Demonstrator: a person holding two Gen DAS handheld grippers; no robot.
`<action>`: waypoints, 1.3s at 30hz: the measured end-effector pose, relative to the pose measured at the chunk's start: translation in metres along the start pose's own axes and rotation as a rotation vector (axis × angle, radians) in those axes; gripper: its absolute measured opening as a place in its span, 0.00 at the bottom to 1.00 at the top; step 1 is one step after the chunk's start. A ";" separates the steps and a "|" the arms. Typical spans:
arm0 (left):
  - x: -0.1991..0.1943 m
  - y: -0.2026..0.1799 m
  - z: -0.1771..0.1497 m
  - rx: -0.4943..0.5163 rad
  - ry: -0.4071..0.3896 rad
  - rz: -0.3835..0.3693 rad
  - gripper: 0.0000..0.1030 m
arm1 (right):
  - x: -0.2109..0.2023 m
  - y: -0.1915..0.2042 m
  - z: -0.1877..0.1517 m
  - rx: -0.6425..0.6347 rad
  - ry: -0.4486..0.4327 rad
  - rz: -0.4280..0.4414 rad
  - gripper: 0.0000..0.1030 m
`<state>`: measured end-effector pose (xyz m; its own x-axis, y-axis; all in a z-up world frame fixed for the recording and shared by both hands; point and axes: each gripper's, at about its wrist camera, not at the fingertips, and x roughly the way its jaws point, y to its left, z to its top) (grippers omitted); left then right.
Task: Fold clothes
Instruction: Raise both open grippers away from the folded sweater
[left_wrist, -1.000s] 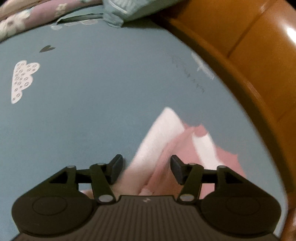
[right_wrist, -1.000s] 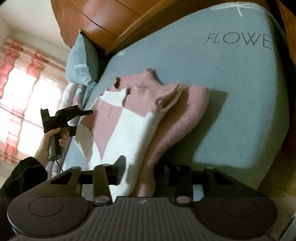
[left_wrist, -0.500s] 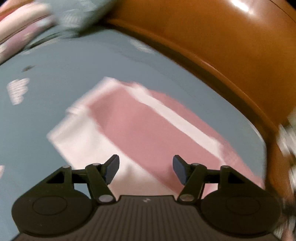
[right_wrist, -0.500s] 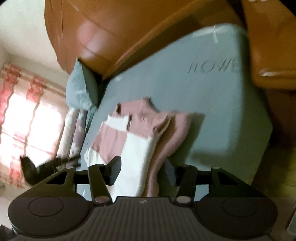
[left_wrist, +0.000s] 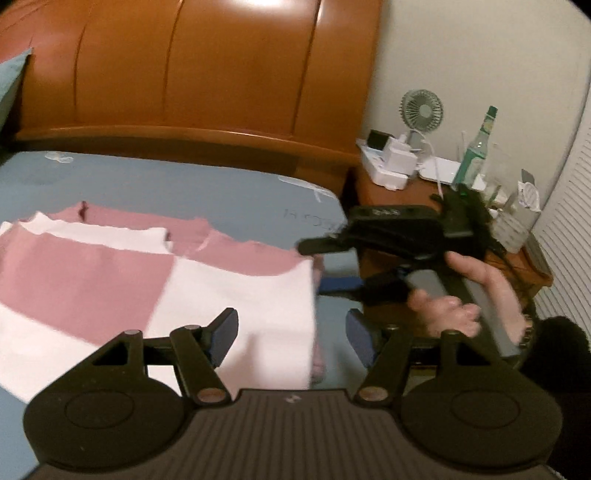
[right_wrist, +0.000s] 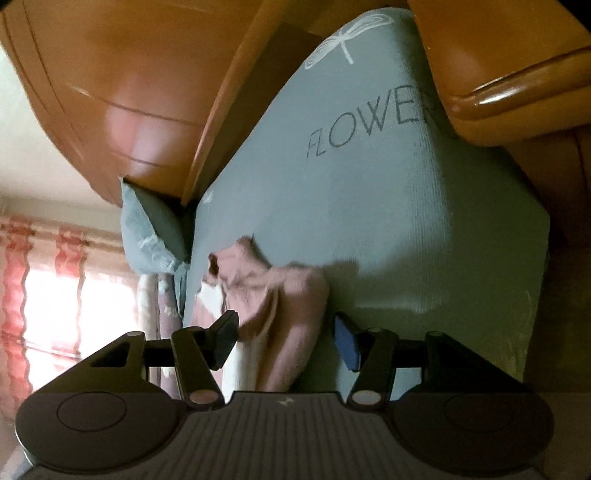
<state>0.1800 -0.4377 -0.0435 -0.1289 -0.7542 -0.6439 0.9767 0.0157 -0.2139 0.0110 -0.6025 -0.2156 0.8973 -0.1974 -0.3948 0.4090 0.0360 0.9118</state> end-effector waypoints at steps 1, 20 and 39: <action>0.002 0.002 0.000 -0.022 0.000 -0.018 0.62 | 0.002 0.000 0.002 -0.003 -0.003 0.007 0.61; 0.061 0.013 -0.028 -0.224 0.135 -0.240 0.77 | 0.015 0.048 -0.008 -0.394 -0.025 -0.187 0.23; 0.007 0.026 -0.055 -0.466 0.100 -0.144 0.78 | -0.020 0.064 -0.067 -0.459 0.047 -0.076 0.33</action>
<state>0.1952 -0.4060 -0.0939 -0.2955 -0.7038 -0.6461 0.7701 0.2248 -0.5970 0.0300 -0.5307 -0.1572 0.8644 -0.1718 -0.4725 0.4950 0.4549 0.7403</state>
